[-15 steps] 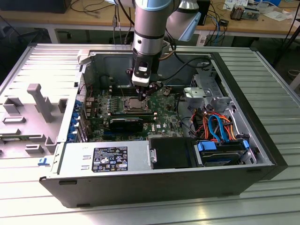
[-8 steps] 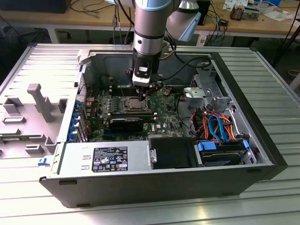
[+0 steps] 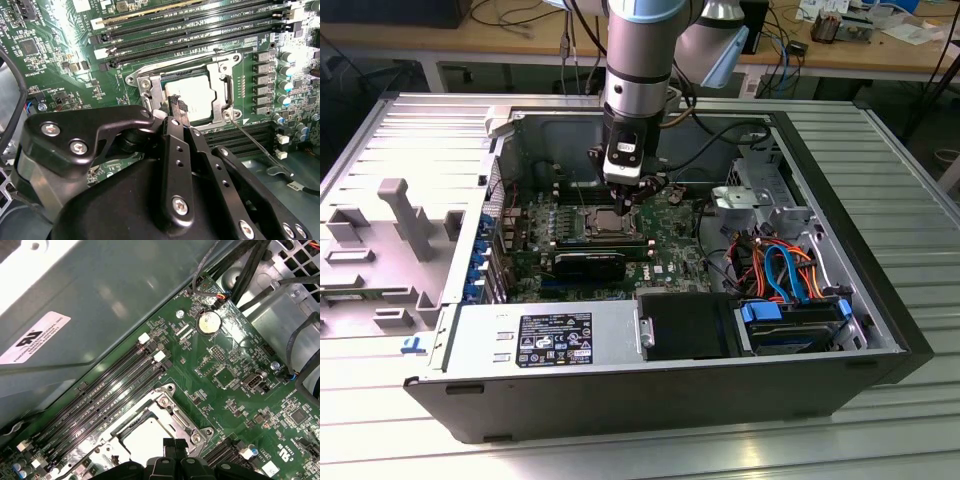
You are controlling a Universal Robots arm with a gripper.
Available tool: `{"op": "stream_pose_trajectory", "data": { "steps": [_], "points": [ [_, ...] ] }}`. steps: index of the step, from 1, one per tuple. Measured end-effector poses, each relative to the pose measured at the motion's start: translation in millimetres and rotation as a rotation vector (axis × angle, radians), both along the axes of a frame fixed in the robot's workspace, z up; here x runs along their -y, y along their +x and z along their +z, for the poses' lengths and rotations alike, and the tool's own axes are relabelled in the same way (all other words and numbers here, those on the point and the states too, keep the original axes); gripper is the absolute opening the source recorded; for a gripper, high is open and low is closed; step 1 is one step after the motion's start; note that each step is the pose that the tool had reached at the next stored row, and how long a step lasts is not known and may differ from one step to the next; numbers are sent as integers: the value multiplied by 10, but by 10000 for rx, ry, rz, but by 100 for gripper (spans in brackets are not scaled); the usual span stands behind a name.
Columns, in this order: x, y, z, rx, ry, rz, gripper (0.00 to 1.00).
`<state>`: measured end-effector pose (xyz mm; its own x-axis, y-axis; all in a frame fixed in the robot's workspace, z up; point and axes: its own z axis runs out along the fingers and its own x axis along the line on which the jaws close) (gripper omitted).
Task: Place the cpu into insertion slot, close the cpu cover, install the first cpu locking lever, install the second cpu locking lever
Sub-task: 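Install the first cpu locking lever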
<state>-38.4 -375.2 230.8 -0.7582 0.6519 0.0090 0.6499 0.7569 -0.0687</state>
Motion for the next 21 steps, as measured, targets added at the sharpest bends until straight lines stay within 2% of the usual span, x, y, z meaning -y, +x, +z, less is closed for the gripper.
{"op": "stream_pose_trajectory", "data": {
  "steps": [21],
  "points": [
    [0, 0, 0, 0, 0, 372, 11]
  ]
}}
